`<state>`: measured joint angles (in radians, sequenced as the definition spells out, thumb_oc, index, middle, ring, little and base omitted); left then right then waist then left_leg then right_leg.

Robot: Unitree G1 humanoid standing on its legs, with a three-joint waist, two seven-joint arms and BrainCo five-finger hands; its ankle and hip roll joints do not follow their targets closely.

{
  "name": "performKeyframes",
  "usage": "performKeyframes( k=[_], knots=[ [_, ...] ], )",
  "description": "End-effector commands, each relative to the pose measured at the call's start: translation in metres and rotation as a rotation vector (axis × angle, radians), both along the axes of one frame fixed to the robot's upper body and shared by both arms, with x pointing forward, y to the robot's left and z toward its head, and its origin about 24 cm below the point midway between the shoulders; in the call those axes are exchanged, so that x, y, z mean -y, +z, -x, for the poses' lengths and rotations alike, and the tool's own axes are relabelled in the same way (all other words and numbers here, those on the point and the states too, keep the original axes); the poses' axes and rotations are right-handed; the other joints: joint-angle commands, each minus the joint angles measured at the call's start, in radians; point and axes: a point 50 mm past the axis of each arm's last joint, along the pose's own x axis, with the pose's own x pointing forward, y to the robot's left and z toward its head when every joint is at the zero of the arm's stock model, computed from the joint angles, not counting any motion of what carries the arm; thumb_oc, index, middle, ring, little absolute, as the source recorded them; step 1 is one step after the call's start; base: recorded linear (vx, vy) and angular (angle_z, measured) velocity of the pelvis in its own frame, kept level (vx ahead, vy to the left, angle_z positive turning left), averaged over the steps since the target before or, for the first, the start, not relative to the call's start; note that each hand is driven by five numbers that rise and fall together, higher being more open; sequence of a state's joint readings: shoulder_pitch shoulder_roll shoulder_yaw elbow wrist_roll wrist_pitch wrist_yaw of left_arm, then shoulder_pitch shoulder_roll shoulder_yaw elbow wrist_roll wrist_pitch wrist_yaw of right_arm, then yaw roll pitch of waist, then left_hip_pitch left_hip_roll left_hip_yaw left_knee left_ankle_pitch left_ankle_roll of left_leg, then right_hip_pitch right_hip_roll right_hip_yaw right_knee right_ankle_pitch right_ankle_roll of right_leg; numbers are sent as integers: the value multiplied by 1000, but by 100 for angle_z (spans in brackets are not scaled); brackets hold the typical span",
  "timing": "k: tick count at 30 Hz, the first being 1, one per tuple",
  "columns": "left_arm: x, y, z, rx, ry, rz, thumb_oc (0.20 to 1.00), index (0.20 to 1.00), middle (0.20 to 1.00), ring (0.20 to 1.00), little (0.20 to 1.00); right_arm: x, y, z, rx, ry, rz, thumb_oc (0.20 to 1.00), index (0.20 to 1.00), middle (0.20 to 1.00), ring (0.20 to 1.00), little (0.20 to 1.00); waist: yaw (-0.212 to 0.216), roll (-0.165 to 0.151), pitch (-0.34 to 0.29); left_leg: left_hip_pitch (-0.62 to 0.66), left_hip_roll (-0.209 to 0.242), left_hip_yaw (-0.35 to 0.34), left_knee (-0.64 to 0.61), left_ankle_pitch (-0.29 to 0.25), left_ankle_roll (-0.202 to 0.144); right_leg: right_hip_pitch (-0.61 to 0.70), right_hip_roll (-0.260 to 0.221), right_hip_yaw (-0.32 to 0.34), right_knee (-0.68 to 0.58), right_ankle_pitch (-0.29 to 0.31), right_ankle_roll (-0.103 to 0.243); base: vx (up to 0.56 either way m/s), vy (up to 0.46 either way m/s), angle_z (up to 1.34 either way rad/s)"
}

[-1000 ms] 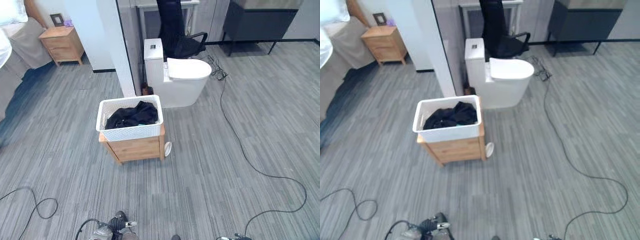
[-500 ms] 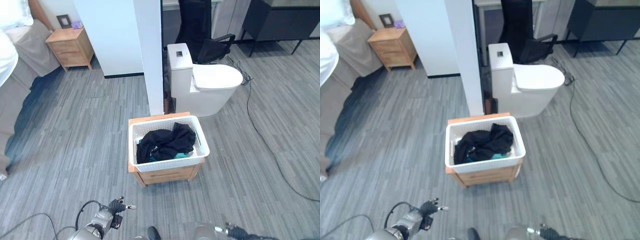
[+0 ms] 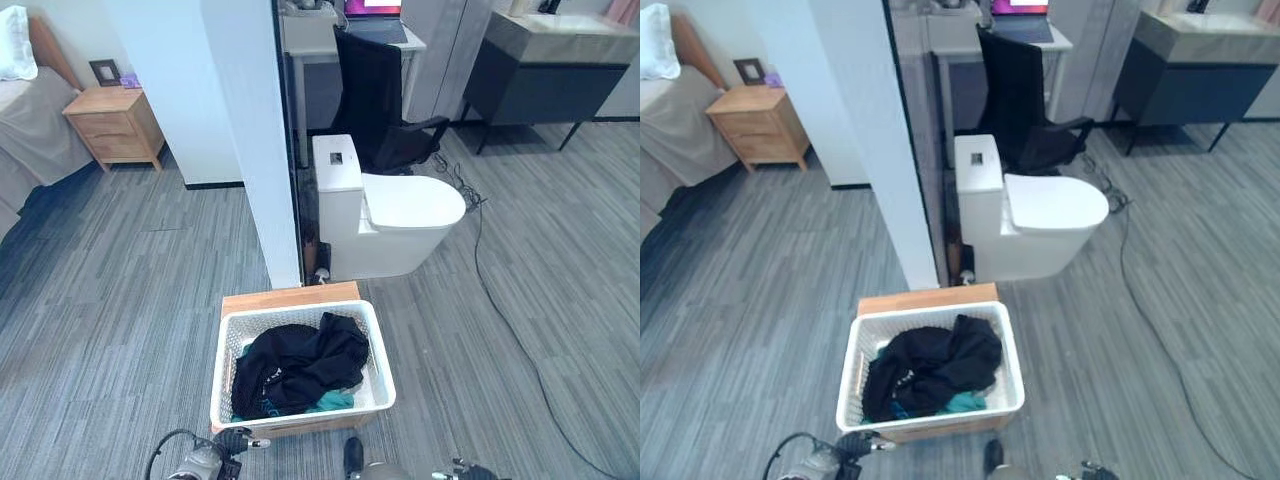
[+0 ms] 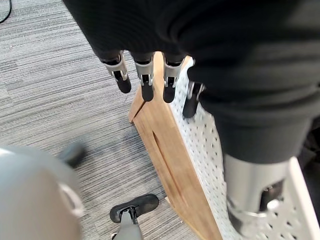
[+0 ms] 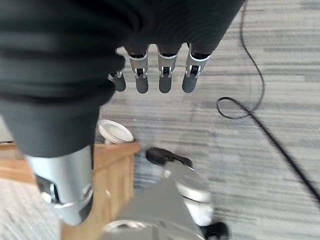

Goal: Grab the laundry basket,head to the washer,open it,put in the laundry and shut it.

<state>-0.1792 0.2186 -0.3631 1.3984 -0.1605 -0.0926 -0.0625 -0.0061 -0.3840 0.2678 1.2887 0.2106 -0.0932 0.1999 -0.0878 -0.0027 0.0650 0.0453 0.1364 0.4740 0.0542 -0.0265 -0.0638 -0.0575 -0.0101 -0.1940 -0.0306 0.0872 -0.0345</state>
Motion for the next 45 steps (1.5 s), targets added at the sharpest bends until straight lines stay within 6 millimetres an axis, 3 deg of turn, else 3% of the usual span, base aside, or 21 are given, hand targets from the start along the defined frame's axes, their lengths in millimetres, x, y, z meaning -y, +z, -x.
performKeyframes(
  k=[1, 3, 5, 8, 10, 12, 15, 17, 22, 23, 25, 27, 28, 31, 34, 37, 39, 40, 41, 42, 45],
  knots=[
    [-12, 4, -6, 12, -15, -33, 1000, 1000, 1000, 1000, 1000, 2, 0, -1, -7, 7, 7, 1000, 1000, 1000, 1000, 1000, -18, -41, 32, 22, -31, -21, 25, 74, -4, 53, -100, -6, 81, -59, 146, 10, -93, -8],
    [-11, 4, -4, 5, -18, -33, 1000, 1000, 1000, 1000, 1000, 3, 0, 1, -10, 3, 8, 1000, 1000, 1000, 1000, 1000, -19, -41, 31, 23, -28, -22, 25, 76, -7, 60, -98, -6, 74, -61, 145, 7, -109, 11],
    [-6, 5, -11, 25, -50, -30, 1000, 1000, 1000, 1000, 1000, 10, 0, 11, -27, -46, 23, 1000, 1000, 1000, 1000, 1000, -21, -42, 47, -62, 16, -51, 123, 131, -47, 72, -84, -30, 70, -82, 120, -80, -224, 15],
    [-5, 11, -28, 74, -69, -39, 1000, 1000, 1000, 1000, 1000, 14, 2, 12, -31, -65, 41, 1000, 1000, 1000, 1000, 1000, -13, -53, 78, -137, 25, -161, 230, 154, -68, 63, -87, -35, 94, -94, 100, -103, -103, 38],
    [-5, 12, -31, 85, -64, -41, 1000, 1000, 1000, 1000, 1000, 16, 2, 12, -31, -75, 45, 1000, 1000, 1000, 1000, 1000, -21, -53, 73, -136, 30, -168, 196, 151, -65, 56, -93, -40, 94, -91, 106, -12, 30, 18],
    [-5, 13, -33, 91, -68, -46, 1000, 1000, 1000, 1000, 1000, 19, 2, 16, -39, -100, 53, 1000, 1000, 1000, 1000, 1000, -33, -45, 61, -102, 86, -108, 99, 154, -70, 59, -103, -49, 86, -93, 123, 54, 129, 24],
    [-1, 12, -33, 87, -94, -44, 1000, 1000, 1000, 1000, 1000, 25, 5, 16, -27, -130, 75, 1000, 1000, 1000, 1000, 1000, -32, -23, 48, -79, 118, -179, -21, 180, -74, 52, -123, -41, 88, -100, 146, 93, 199, 13],
    [2, 13, -36, 98, -95, -44, 1000, 1000, 1000, 1000, 1000, 29, 7, 12, -4, -161, 81, 1000, 1000, 1000, 1000, 1000, -58, -8, 43, -54, 81, -174, -29, 123, -66, 42, -170, -8, 78, -65, 180, 124, 286, -23],
    [6, 11, -32, 95, -92, -24, 1000, 1000, 1000, 1000, 1000, 25, 5, 11, -14, -165, 80, 1000, 1000, 1000, 1000, 1000, -51, -12, 35, -20, 15, -106, -62, 90, -35, 33, -223, 44, 53, -5, 220, 104, 257, -32],
    [8, 11, -32, 105, -89, -20, 1000, 1000, 1000, 1000, 1000, 18, 4, 4, -3, -138, 65, 1000, 1000, 1000, 1000, 1000, -35, -14, 34, -12, -18, -71, -90, 85, -19, 3, -270, 26, 51, 66, 252, 32, 238, -49],
    [6, 11, -33, 109, -81, -22, 1000, 1000, 1000, 1000, 1000, 14, 3, 0, -1, -130, 55, 1000, 1000, 1000, 1000, 1000, -29, -13, 34, -7, -21, -56, -109, 91, -16, -15, -271, 24, 61, 76, 256, -19, 137, -63],
    [3, 12, -33, 104, -78, -26, 1000, 1000, 1000, 1000, 1000, 3, 1, -9, 9, -97, 23, 1000, 1000, 1000, 1000, 1000, -15, -3, 41, -2, -6, -29, -131, 109, -11, -36, -220, -14, 141, 24, 242, -51, 100, -85],
    [-2, 11, -28, 84, -87, -35, 1000, 1000, 1000, 1000, 1000, -1, -2, -2, -11, -88, 5, 1000, 1000, 1000, 1000, 1000, -6, -14, 34, 4, -7, -19, -136, 118, -22, -19, -209, -50, 102, 15, 235, -15, 35, -56],
    [-8, 12, -28, 89, -78, -52, 1000, 1000, 1000, 1000, 1000, -7, -3, -2, 4, -107, -22, 1000, 1000, 1000, 1000, 1000, -15, -26, 22, 8, -2, -23, -134, 123, -29, -2, -191, -19, 54, 28, 229, 4, -51, -6],
    [-15, 12, -23, 83, -22, -53, 1000, 1000, 1000, 1000, 1000, -5, -6, 13, -25, -156, -28, 1000, 1000, 1000, 1000, 1000, -3, -35, 2, 17, 8, -25, -136, 133, -37, 32, -175, -33, 3, 23, 221, 21, -74, 7],
    [-24, 11, -16, 68, -6, -68, 1000, 1000, 1000, 1000, 1000, 16, -3, 38, -71, -283, 24, 1000, 1000, 1000, 1000, 1000, -10, -31, -15, 5, 23, -36, -142, 147, -51, 55, -165, -64, -47, 31, 218, -8, -45, -2],
    [-26, 11, -14, 65, 3, -71, 1000, 1000, 1000, 1000, 1000, 21, -1, 44, -77, -319, 29, 1000, 1000, 1000, 1000, 1000, -11, -29, -17, 0, 24, -40, -142, 149, -53, 55, -166, -67, -52, 32, 218, -25, -35, 12],
    [-35, 11, -8, 47, 27, -89, 1000, 1000, 1000, 1000, 1000, 35, 3, 62, -98, -387, 59, 1000, 1000, 1000, 1000, 1000, -12, -24, -22, -7, 25, -46, -142, 150, -59, 54, -168, -75, -57, 33, 222, -25, -29, 19],
    [-35, 11, -8, 47, 27, -89, 1000, 1000, 1000, 1000, 1000, 35, 4, 62, -98, -387, 59, 1000, 1000, 1000, 1000, 1000, -12, -24, -25, -12, 25, -46, -142, 152, -58, 49, -168, -75, -57, 35, 221, 0, -29, 16],
    [-48, 14, -5, 42, 41, -110, 1000, 1000, 1000, 1000, 1000, 55, 13, 82, -110, -490, 110, 1000, 1000, 1000, 1000, 1000, -13, -17, -28, -10, 26, -48, -142, 151, -62, 55, -171, -83, -57, 32, 225, 13, -19, 12],
    [-66, 19, 0, 39, 72, -130, 1000, 1000, 1000, 1000, 1000, 79, 26, 95, -108, -551, 167, 1000, 1000, 1000, 1000, 1000, -15, -12, -37, -14, 27, -46, -142, 155, -63, 51, -173, -89, -57, 38, 226, 6, -14, 8]
  ],
)
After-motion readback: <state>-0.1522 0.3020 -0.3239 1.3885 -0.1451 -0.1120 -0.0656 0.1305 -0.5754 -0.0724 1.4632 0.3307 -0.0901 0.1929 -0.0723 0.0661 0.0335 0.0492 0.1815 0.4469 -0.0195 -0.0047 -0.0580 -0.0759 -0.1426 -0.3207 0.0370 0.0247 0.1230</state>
